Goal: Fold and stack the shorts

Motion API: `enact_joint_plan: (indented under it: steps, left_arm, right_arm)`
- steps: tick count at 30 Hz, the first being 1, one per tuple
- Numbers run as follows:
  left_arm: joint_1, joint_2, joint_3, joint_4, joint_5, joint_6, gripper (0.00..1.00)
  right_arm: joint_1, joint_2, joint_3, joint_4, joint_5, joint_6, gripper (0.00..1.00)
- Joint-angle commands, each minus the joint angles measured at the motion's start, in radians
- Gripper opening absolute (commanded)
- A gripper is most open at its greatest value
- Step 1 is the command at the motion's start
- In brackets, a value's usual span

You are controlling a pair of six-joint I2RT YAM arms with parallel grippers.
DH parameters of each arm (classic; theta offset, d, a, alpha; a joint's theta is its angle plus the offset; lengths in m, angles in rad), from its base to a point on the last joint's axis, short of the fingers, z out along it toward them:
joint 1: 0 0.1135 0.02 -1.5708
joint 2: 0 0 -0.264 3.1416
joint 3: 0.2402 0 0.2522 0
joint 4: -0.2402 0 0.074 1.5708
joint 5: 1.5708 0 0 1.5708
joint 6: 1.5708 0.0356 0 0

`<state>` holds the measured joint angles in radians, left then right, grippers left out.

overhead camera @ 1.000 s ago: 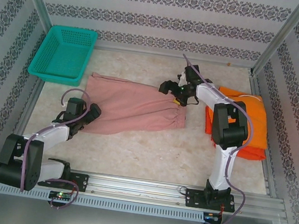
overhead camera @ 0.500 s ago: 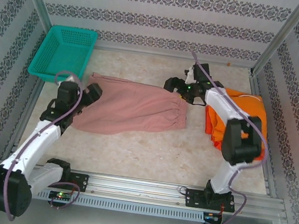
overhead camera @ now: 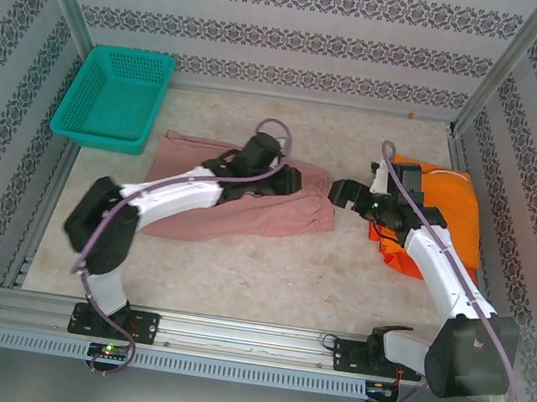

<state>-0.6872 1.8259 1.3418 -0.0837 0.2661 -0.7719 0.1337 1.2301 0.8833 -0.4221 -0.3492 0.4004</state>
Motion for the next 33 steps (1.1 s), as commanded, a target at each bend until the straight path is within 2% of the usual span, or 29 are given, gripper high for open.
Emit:
enact_joint_plan:
  steps: [1, 4, 9, 18, 26, 33]
  left_arm:
    - [-0.025, 0.120, 0.116, -0.003, 0.038, -0.002, 0.26]
    - [-0.026, 0.221, 0.162, 0.016, 0.053, -0.024, 0.22]
    - [-0.023, 0.311, 0.140, -0.001, 0.004, -0.002, 0.17]
    - [0.005, 0.250, -0.137, 0.146, -0.045, -0.058, 0.12]
    - [0.006, 0.243, -0.183, 0.183, -0.045, -0.078, 0.11]
    - [0.008, 0.244, -0.186, 0.187, -0.044, -0.077, 0.10]
  right_arm:
    - [-0.011, -0.032, -0.036, 0.017, -0.035, 0.005, 0.98]
    - [-0.021, -0.008, -0.056, 0.036, -0.036, 0.012, 0.98]
    - [-0.025, 0.089, -0.035, 0.063, -0.077, 0.037, 0.98]
    - [0.011, 0.276, 0.020, 0.117, -0.082, 0.123, 0.89]
    - [0.057, 0.426, 0.065, 0.217, -0.104, 0.211, 0.79]
    - [0.105, 0.499, 0.097, 0.238, -0.085, 0.247, 0.76]
